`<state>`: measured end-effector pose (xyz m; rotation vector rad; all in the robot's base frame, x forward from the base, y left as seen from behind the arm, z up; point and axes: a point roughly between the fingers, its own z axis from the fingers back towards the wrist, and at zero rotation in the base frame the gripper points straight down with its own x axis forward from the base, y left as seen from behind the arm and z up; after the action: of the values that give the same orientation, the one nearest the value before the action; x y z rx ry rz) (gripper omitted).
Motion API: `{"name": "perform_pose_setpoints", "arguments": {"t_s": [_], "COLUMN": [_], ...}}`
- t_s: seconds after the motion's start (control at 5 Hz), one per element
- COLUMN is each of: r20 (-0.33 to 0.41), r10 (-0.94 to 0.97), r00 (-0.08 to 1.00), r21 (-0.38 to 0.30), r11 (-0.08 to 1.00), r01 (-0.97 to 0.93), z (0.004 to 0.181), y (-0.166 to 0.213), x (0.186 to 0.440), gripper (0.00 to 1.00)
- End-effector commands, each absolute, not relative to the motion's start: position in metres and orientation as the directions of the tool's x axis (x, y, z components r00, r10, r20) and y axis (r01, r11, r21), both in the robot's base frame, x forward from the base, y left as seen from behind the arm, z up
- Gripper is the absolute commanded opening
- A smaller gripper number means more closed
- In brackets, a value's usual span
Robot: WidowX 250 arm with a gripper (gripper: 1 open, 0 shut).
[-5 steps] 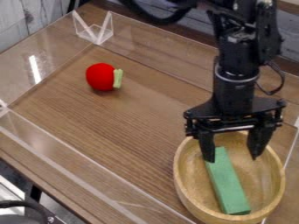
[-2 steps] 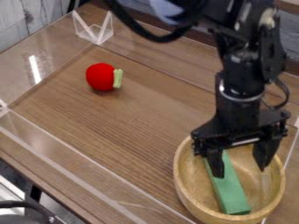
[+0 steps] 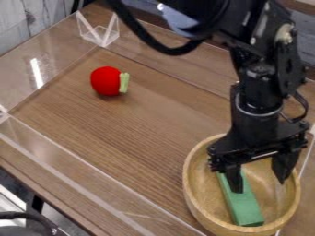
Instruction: Remove the green stick from the brown bowl and put it on the table
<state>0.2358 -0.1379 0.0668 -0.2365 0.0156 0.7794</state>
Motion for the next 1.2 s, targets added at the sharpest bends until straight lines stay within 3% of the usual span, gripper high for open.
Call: {"name": "perform_pose_setpoints", "arguments": {"t_s": [0.0,0.4,1.0], "r20": [-0.075,-0.066,-0.047], "r10": [0.69,0.668,0.711], "r00": [0.72,0.741,0.702], "r21": [-0.24,-0.252,-0.286], "r11": [0.688,0.707,0.664], "r01": [-0.685,-0.66,-0.691], "z": [0.076,0.067,0.083], "y": [-0.143,-0.124,-0.117], "x": [0.241,0.237,0.247], "gripper": [1.0,1.0,1.0]}}
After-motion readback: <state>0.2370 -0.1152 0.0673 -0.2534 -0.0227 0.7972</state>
